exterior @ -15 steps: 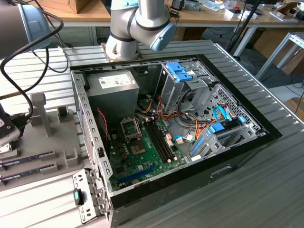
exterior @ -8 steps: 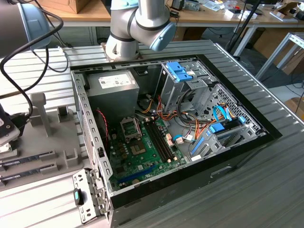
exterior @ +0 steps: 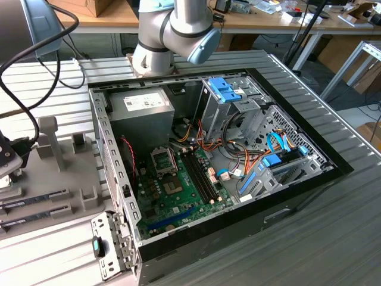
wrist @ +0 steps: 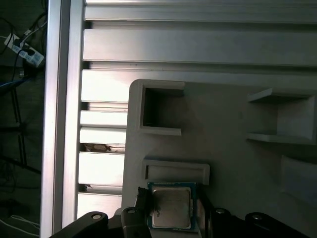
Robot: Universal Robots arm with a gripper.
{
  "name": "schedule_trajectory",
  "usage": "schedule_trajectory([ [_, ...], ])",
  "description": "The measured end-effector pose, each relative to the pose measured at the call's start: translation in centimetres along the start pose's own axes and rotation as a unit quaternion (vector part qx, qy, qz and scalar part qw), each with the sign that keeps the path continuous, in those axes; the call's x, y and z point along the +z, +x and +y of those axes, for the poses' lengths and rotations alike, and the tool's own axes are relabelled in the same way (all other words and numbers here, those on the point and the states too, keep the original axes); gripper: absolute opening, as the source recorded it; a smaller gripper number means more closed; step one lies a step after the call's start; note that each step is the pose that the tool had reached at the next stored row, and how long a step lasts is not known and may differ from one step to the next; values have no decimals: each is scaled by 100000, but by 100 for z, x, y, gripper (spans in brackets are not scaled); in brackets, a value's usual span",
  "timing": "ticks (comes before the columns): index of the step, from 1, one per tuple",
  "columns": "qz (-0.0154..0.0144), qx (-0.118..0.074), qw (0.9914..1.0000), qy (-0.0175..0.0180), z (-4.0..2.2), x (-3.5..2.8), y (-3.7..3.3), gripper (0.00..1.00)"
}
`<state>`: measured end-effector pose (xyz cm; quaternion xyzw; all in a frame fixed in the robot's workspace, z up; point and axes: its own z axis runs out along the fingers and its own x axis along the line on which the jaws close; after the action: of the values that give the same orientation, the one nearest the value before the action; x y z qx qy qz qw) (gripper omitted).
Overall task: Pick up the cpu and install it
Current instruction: 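Pick up the cpu and move it towards the insertion slot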
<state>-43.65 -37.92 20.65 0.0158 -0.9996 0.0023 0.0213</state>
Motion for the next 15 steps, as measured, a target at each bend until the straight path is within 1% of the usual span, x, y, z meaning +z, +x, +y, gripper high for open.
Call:
schedule_trajectory([
  [4,-1,4,100000,-1,0,-71,3,47],
  [15,0,2,100000,-4,-1,-195,8,47],
])
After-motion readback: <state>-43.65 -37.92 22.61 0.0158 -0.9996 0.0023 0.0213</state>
